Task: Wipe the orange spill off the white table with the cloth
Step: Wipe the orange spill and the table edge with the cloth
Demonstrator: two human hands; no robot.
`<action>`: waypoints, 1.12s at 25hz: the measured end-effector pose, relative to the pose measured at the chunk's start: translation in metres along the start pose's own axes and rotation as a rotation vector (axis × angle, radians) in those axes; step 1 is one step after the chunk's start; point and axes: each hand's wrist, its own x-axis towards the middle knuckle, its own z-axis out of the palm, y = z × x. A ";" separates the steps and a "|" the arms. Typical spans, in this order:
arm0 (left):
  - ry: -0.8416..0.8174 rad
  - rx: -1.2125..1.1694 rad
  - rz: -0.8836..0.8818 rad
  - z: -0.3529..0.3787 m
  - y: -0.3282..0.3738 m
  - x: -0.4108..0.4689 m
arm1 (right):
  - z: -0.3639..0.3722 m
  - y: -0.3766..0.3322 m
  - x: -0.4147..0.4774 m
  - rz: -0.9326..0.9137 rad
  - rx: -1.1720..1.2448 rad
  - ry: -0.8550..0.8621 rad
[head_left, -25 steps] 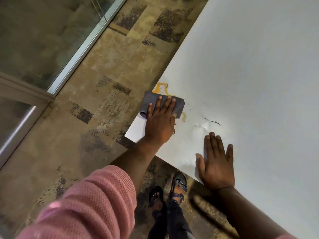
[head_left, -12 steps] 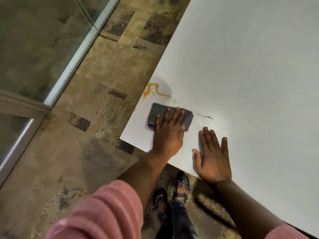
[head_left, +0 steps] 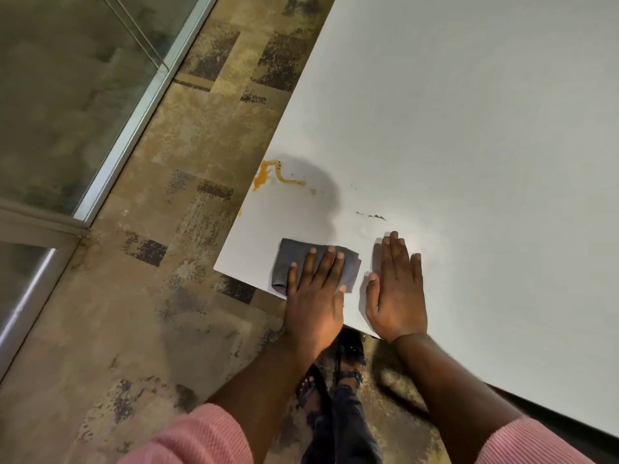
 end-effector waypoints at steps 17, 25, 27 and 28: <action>-0.018 -0.005 0.099 0.012 0.061 0.019 | -0.023 0.027 -0.028 0.183 0.289 0.190; -0.045 0.010 0.299 -0.009 0.071 0.053 | -0.057 0.047 0.024 0.100 0.204 0.179; 0.017 0.003 0.162 -0.017 0.036 0.038 | -0.058 0.032 0.037 -0.007 0.170 0.130; 0.055 0.022 0.051 -0.019 0.014 0.035 | -0.056 0.021 0.043 -0.071 0.162 0.103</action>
